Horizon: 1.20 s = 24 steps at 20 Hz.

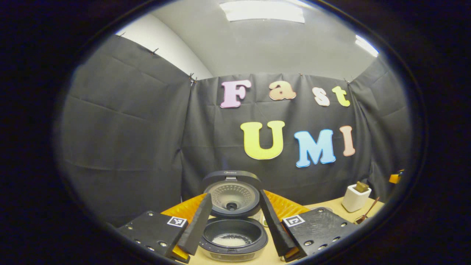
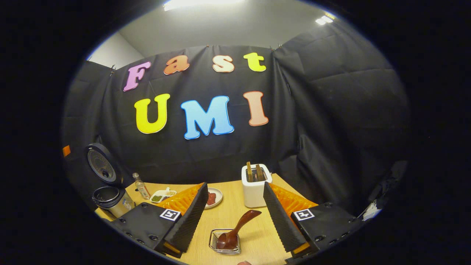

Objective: Close the left gripper, press the button to open the rice cooker; take a wooden spoon from the chopstick holder with the right hand, scoop a spoonful of rice and pour it into the rice cooker, then put the wooden spoon back into the chopstick holder.

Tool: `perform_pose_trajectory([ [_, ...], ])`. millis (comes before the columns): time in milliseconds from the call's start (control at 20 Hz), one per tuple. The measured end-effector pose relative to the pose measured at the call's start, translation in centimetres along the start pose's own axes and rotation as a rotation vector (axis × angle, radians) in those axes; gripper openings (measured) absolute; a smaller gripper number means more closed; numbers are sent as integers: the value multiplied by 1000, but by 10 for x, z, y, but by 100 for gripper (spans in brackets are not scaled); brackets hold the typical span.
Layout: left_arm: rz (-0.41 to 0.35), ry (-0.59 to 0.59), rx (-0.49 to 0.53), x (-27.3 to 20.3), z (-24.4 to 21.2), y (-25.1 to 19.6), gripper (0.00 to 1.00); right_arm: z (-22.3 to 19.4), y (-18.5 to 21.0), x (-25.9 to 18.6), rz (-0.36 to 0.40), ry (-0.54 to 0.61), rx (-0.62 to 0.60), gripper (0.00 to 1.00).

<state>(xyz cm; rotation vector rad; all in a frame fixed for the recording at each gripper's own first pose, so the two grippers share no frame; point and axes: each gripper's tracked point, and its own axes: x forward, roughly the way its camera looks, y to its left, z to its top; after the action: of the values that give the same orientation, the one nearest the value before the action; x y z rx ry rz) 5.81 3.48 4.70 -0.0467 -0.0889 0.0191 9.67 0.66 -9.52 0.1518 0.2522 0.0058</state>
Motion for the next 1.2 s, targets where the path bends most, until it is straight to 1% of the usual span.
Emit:
perform_pose_trajectory([
  [50,5,-6,3,-4,3,2,78,-7,-1,7,-4,24,10,96],
  [150,15,-13,9,-11,7,9,79,-21,-3,18,-5,70,22,98],
  [200,22,-14,16,-14,8,14,78,-28,-3,23,-2,92,29,98],
  [250,33,-12,26,-17,7,17,78,-36,-4,28,-1,114,36,92],
  [300,42,-12,36,-19,8,20,79,-44,-6,34,-5,132,43,98],
  [350,50,-10,44,-21,8,24,78,-51,-8,39,-11,152,46,98],
  [550,70,-14,61,-28,14,31,79,-89,-18,53,-37,244,53,98],
  [800,86,-10,68,-32,15,38,78,-123,-20,62,-36,338,89,98],
  [900,89,-11,70,-33,15,39,79,-135,-18,66,-28,379,115,97],
  [950,89,-10,75,-34,14,39,78,-142,-15,67,-24,399,128,96],
  [1000,91,-8,84,-34,13,40,79,-147,-12,70,-19,418,142,87],
  [1050,93,-6,94,-35,13,42,78,-152,-9,71,-13,436,157,87],
  [1100,95,-5,102,-35,13,43,79,-155,-7,71,-8,453,178,83],
  [1150,96,-5,108,-36,14,44,79,-158,-7,72,-11,466,199,60],
  [1200,97,-7,111,-36,14,45,79,-161,-7,71,-12,474,221,51],
])
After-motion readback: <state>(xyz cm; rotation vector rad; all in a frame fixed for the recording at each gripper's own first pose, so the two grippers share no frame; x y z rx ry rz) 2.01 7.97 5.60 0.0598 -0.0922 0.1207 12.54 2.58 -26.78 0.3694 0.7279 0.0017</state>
